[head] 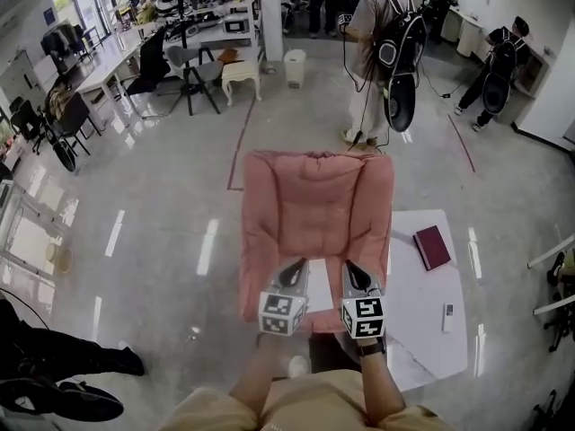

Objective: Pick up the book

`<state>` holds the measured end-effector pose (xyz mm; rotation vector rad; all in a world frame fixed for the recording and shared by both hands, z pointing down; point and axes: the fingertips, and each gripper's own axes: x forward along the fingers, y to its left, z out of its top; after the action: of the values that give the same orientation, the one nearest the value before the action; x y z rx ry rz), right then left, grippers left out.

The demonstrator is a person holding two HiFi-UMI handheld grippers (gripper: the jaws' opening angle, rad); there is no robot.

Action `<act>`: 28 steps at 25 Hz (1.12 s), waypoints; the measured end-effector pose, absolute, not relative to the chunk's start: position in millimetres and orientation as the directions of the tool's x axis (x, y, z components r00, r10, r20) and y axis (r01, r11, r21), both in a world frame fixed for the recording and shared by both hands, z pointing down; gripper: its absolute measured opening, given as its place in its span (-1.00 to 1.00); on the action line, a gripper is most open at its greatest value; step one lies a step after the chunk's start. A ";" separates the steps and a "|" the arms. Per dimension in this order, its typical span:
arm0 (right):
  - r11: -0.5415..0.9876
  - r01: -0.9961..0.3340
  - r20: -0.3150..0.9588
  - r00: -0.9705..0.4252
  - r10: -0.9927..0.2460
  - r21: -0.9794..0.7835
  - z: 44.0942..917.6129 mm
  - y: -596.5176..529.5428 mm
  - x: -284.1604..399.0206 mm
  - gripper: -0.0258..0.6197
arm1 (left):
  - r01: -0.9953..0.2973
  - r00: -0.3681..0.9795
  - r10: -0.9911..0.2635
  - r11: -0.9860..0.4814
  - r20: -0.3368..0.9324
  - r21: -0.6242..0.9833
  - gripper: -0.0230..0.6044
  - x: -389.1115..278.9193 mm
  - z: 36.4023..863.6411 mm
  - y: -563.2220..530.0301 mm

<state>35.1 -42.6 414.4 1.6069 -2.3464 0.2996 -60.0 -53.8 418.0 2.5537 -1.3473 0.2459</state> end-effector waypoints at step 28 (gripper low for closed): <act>0.313 -0.891 0.798 -0.440 -0.412 -0.330 814.3 -101.8 57.5 -0.82 | -0.900 0.432 -0.434 -0.273 0.791 0.341 -0.90 -71.7 799.3 -96.1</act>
<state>57.5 -101.8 814.3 1.1485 -1.9908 1.0456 -71.7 -96.1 799.3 1.8790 -1.1322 0.7294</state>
